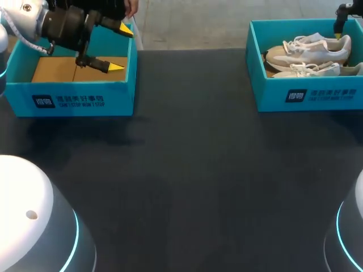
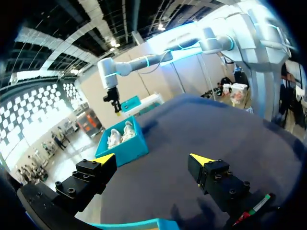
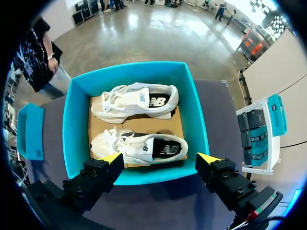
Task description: Take the shoe out of the shoebox, open the shoe tongue, remove and reinsert the insole, then place the shoe into the shoebox
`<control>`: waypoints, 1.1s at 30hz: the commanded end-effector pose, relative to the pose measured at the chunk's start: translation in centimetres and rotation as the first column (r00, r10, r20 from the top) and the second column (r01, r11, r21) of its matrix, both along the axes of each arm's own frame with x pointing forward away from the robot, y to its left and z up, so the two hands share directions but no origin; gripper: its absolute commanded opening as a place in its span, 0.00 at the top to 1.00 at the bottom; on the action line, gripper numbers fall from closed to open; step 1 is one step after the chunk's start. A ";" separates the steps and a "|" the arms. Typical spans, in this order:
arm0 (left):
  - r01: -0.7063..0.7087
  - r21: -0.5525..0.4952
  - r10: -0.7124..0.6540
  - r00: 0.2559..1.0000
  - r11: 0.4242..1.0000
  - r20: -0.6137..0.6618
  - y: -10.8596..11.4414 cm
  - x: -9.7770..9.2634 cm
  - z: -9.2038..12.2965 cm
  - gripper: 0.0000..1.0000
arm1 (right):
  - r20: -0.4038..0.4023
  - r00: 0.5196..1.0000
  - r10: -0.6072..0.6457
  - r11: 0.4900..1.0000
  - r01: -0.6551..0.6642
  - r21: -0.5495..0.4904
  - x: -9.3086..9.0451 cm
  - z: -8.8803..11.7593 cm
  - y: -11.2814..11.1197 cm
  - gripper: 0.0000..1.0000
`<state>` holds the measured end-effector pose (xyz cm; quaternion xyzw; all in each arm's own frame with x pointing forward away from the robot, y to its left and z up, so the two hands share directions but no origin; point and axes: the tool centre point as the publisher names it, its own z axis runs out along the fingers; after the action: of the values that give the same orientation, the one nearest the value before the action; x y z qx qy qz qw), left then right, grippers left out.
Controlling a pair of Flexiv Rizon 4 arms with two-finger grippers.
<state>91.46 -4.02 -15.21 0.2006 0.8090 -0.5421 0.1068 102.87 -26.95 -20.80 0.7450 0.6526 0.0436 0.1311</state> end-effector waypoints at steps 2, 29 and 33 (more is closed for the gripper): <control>-0.313 0.225 0.365 0.897 0.923 -0.249 0.5 -1.0 2.2 0.00 | -0.023 1.000 -0.010 1.000 0.010 0.023 -0.6 -0.3 0.1 0.00; -0.704 0.674 0.651 -0.406 0.224 -0.641 4.0 3.6 -0.5 0.00 | -0.149 0.989 -0.023 0.997 0.035 0.075 -10.6 -1.0 2.1 0.00; -0.704 0.674 0.651 -0.406 0.224 -0.641 4.0 3.6 -0.5 0.00 | -0.151 0.988 -0.013 0.995 0.028 0.099 -11.3 -1.1 2.3 0.00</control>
<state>95.51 0.38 -15.61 -0.3229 0.8429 -0.4302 -0.0129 92.43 -24.36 -21.77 0.7592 0.6495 0.0090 0.0421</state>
